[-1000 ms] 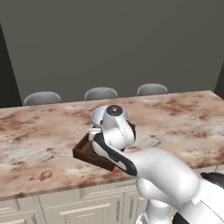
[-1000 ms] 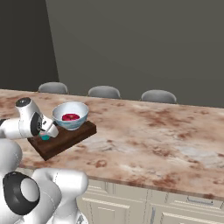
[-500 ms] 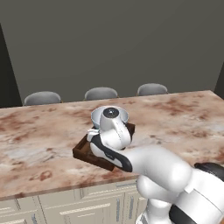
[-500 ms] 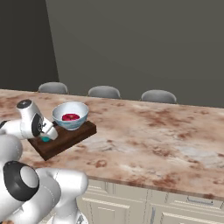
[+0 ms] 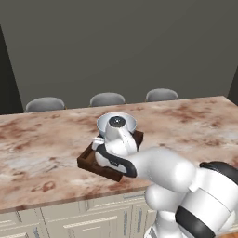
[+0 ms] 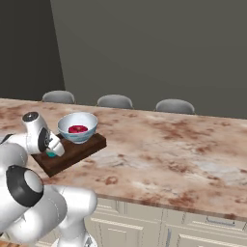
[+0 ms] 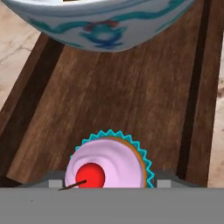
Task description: Place the bowl with donut and the cupcake onto the tray.
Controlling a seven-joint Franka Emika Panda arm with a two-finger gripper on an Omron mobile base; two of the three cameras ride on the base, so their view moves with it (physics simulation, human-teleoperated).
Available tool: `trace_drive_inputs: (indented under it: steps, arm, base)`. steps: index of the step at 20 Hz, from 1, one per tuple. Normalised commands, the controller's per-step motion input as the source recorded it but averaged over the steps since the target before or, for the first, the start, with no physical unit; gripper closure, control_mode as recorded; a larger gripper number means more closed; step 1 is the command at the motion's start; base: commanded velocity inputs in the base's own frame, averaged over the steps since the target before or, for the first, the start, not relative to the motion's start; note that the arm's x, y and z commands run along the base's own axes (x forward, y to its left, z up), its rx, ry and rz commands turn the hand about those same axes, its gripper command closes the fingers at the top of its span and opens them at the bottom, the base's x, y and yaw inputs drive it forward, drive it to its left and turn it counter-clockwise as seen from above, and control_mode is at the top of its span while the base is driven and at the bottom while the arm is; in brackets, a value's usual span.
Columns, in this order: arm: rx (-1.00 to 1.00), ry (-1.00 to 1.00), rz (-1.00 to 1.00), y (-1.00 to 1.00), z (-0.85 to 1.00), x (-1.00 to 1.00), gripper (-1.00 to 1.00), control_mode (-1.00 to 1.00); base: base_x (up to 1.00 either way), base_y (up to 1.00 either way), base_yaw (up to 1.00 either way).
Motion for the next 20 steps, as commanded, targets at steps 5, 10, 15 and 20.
trace_drive_inputs:
  steps: [5, 10, 15, 20]
  arm:
    - [0.01, 0.0, -0.06, 0.09, -0.15, 0.11, 1.0, -1.0]
    - [0.0, 0.0, -0.05, 0.07, -0.15, 0.09, 1.0, -1.0]
    - [0.0, 0.0, -0.05, 0.08, -0.17, 0.06, 1.0, -1.0]
    - [0.0, 0.0, -0.04, 0.03, -0.17, 0.07, 1.0, -1.0]
  base:
    - [0.0, 0.0, 0.0]
    - [0.0, 0.0, 0.0]
    - [0.0, 0.0, 0.0]
    - [0.0, 0.0, 0.0]
